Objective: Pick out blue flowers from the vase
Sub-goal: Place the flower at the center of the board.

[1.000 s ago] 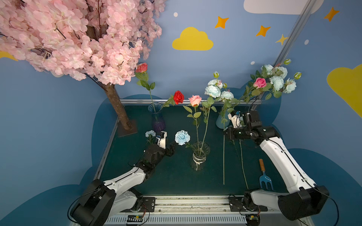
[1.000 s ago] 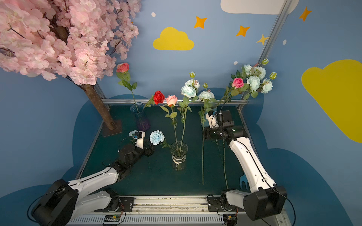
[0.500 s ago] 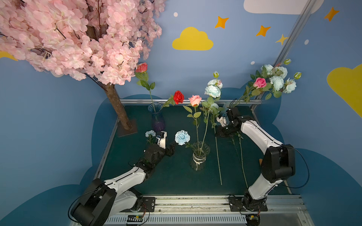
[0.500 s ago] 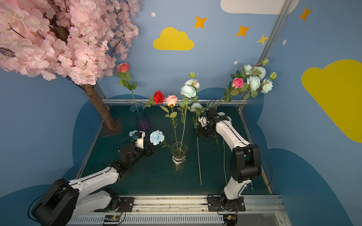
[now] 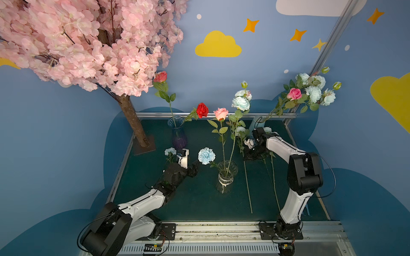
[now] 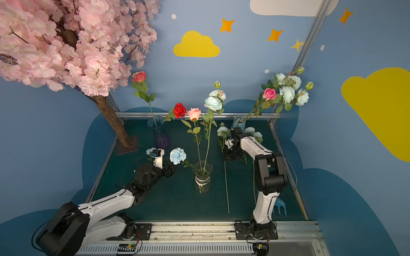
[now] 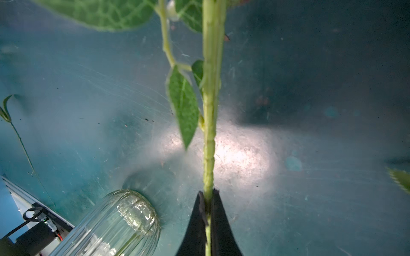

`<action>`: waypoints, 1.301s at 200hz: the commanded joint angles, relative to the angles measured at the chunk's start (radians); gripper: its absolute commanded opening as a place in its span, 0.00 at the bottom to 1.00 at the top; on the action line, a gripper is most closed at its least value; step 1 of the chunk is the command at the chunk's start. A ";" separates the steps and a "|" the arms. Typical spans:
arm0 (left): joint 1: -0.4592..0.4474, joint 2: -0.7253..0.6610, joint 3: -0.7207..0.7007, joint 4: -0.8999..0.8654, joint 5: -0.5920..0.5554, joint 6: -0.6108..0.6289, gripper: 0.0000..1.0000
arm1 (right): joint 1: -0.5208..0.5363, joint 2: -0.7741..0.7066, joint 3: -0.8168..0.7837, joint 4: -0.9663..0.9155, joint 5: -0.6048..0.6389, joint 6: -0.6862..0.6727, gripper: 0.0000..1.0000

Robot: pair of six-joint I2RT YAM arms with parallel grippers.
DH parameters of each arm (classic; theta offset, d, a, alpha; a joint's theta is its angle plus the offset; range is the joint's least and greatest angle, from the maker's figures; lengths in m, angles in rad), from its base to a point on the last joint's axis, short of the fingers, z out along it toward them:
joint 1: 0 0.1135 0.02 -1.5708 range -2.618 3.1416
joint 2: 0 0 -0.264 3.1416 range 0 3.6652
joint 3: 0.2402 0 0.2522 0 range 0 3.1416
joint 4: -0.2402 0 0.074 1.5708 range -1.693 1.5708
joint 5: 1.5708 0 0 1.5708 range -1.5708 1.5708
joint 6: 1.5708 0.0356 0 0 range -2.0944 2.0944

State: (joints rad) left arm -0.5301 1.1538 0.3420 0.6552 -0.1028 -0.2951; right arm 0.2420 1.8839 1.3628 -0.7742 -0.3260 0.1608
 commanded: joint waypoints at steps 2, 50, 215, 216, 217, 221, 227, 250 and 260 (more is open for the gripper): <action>0.005 0.004 0.015 0.011 0.004 -0.002 0.68 | -0.018 0.029 -0.026 0.043 -0.039 0.022 0.00; 0.005 0.006 0.014 0.011 0.003 -0.003 0.68 | -0.028 0.067 -0.026 0.053 -0.031 0.031 0.00; 0.007 0.009 0.015 0.009 0.001 -0.004 0.68 | 0.038 -0.356 -0.284 0.301 0.066 0.006 0.48; 0.007 0.010 0.015 0.009 0.000 -0.004 0.68 | 0.038 -0.361 -0.286 0.305 0.066 0.007 0.48; 0.005 0.010 0.016 0.009 0.000 -0.004 0.68 | 0.039 -0.370 -0.291 0.307 0.066 0.007 0.48; 0.007 0.010 0.016 0.009 0.001 -0.005 0.68 | 0.042 -0.399 -0.306 0.317 0.067 0.008 0.48; 0.007 0.011 0.017 0.008 0.000 -0.005 0.68 | 0.045 -0.440 -0.328 0.328 0.067 0.014 0.48; 0.008 0.015 0.019 0.009 -0.002 -0.007 0.68 | 0.072 -0.601 -0.410 0.357 0.070 0.029 0.46; 0.006 0.017 0.021 0.009 -0.001 -0.006 0.68 | 0.081 -0.661 -0.444 0.369 0.063 0.036 0.46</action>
State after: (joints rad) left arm -0.5282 1.1599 0.3424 0.6552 -0.1028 -0.2958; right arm 0.3012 1.3403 0.9909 -0.4599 -0.2680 0.1799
